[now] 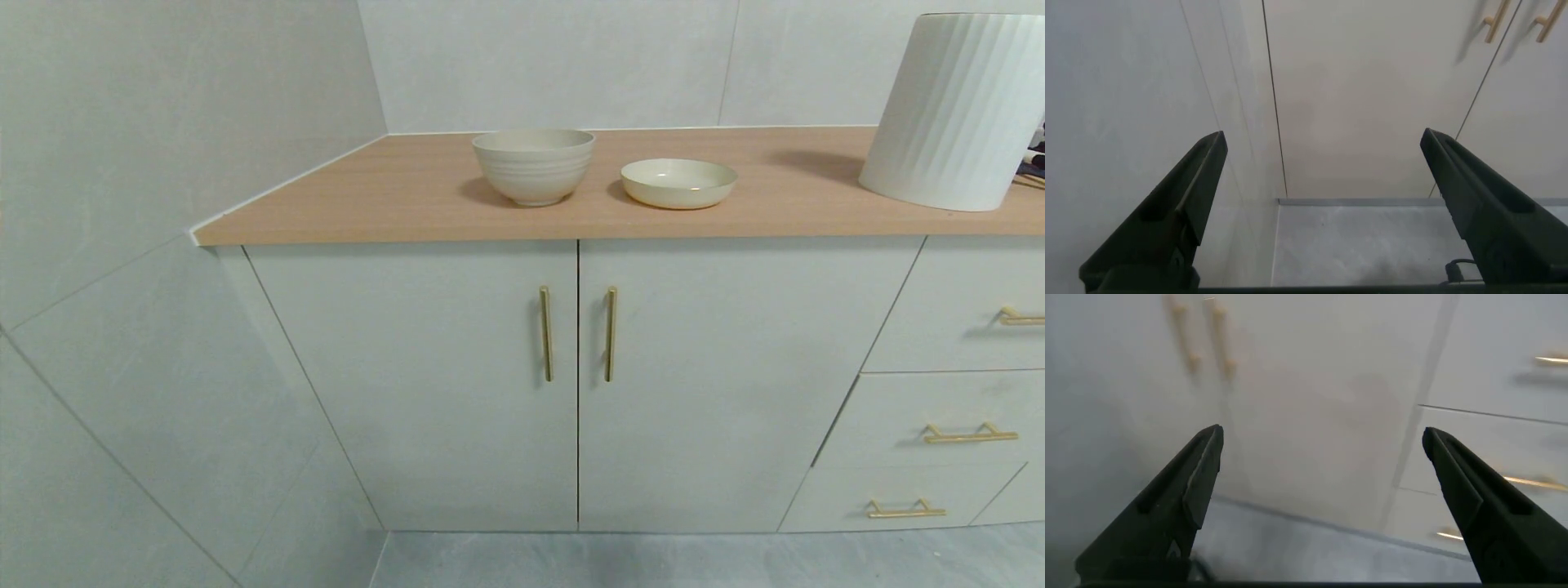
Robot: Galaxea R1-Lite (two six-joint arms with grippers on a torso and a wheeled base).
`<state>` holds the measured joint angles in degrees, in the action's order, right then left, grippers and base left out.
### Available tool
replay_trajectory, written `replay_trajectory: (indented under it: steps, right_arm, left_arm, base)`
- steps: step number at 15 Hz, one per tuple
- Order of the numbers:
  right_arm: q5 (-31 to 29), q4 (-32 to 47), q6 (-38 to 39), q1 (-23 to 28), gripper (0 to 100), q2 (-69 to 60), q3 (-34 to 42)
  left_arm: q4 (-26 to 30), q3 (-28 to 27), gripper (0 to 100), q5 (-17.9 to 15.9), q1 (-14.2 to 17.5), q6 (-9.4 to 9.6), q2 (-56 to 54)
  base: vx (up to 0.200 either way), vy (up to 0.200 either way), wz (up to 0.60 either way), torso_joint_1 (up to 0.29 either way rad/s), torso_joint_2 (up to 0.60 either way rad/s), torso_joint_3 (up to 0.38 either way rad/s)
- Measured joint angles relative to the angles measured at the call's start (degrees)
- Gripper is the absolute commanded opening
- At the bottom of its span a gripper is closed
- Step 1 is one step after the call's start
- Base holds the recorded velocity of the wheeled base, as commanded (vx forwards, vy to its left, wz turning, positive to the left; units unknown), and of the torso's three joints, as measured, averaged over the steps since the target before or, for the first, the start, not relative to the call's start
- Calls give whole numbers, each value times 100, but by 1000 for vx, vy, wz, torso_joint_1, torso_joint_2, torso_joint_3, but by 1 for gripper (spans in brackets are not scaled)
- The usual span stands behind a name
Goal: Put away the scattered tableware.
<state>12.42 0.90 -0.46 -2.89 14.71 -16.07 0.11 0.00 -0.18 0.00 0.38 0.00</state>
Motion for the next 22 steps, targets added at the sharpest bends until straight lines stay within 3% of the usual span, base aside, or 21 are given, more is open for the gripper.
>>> replay_trajectory:
  steps: [5,16,22]
  right_arm:
    - [307,-12,-5,-229,100,1943,-711]
    - [266,-974,188,-1924,100,6500,-3280]
    - [167,-1440,1295,-3071,100,8046,-4284]
  left_arm:
    - [-1,0,100,0,0,-6,0]
    - [-1,0,100,0,0,-5,0]
    - [-1,0,100,0,0,-5,0]
  base:
    - [0,0,0,0,0,0]
    - [0,0,0,0,0,0]
    - [0,0,0,0,0,0]
